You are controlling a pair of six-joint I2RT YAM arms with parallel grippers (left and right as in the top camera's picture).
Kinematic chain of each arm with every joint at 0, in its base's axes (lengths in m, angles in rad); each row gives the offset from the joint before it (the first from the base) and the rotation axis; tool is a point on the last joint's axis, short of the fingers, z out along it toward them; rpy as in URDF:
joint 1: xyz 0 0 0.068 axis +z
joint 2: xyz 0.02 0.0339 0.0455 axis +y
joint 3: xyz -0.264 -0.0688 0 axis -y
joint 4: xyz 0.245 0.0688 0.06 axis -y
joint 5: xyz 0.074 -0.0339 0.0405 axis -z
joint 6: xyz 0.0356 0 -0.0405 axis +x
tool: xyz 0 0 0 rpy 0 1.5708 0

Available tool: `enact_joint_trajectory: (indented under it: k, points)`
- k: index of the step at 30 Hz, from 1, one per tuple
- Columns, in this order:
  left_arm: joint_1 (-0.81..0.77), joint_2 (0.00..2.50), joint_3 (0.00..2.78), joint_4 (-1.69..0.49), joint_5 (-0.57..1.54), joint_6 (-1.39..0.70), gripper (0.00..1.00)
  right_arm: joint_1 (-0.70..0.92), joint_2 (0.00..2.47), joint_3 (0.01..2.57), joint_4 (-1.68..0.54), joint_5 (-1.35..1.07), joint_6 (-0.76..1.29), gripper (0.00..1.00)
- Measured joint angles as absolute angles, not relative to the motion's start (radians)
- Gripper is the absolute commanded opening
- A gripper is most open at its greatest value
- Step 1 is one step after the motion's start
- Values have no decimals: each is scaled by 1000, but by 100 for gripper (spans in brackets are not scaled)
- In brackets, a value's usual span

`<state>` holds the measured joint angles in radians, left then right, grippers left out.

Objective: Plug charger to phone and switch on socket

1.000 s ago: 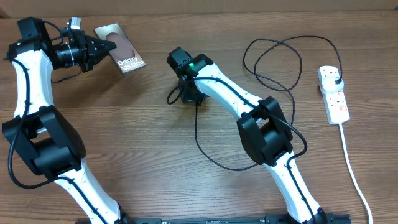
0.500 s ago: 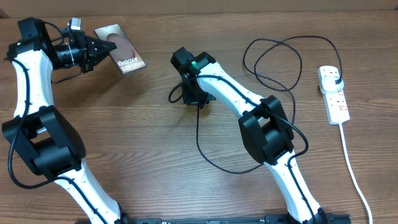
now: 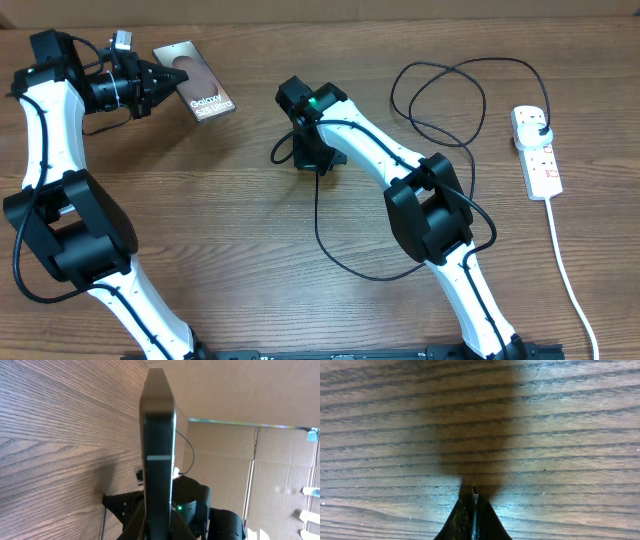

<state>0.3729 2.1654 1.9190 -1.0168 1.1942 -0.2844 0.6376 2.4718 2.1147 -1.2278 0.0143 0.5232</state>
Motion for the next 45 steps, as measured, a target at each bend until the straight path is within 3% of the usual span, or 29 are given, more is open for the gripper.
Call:
enact_joint_trajectory:
  k: [6, 12, 22, 30, 38, 45]
  points:
    - [373, 2165, 1919, -1018, 1192, -284, 4, 627, 2471, 2115, -1230, -22, 500, 4]
    - [373, 2165, 1919, -1018, 1216, -262, 4, 603, 2438, 2088, -1259, -215, 390, 4]
    - [352, 2165, 1919, -1018, 1450, -171, 4, 456, 1997, 2086, -1412, -599, 115, 4]
    - [223, 2165, 1919, -1014, 1511, -108, 4, 464, 1935, 2075, -1531, -881, -141, 4]
    - [202, 2165, 1919, -1014, 1512, -45, 4, 464, 1936, 1819, -1319, -1116, -300, 4]
    - [184, 2165, 1919, -1014, 1515, -15, 4, 464, 1939, 1700, -1068, -1155, -192, 4]
